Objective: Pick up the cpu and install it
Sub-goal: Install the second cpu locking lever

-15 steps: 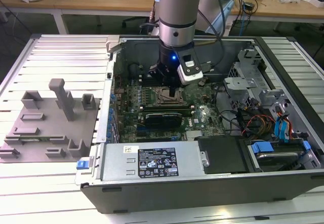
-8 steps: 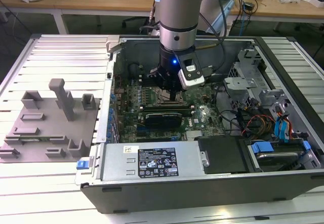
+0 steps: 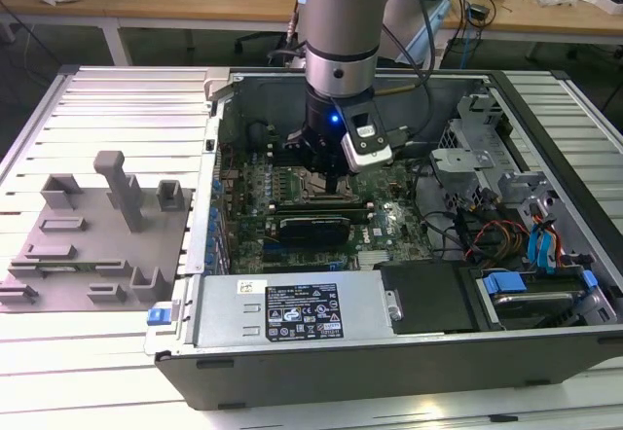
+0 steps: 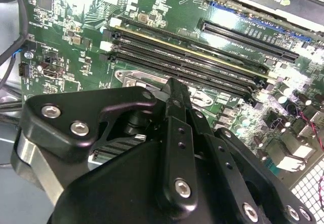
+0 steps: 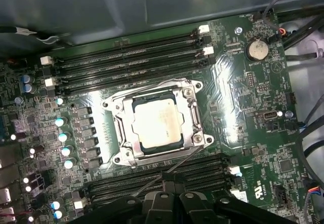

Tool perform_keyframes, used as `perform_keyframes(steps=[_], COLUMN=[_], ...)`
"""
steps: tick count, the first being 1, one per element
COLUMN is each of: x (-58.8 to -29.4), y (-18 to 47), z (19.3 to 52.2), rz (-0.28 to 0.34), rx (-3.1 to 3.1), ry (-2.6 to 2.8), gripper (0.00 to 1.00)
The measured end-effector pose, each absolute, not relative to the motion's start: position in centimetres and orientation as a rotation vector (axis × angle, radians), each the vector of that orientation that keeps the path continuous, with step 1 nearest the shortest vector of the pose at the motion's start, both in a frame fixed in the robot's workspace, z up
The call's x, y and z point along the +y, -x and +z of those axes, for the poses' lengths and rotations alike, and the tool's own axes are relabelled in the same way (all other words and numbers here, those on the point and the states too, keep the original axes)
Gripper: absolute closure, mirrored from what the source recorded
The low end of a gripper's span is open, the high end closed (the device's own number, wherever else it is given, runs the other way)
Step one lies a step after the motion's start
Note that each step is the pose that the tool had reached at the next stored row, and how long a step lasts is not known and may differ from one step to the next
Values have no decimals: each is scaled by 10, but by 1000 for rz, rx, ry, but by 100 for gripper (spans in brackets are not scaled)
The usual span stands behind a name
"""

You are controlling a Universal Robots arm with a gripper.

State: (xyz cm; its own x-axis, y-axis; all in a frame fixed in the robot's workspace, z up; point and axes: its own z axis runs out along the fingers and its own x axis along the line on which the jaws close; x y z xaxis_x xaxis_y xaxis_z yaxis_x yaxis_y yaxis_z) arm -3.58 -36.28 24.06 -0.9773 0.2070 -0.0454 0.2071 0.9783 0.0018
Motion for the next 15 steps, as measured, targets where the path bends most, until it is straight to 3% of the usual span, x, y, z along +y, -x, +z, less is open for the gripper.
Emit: perform_keyframes(steps=[15], x=[-363], y=[40], z=[236], rz=[-5], rx=[3079], ry=[-322], gripper=[89])
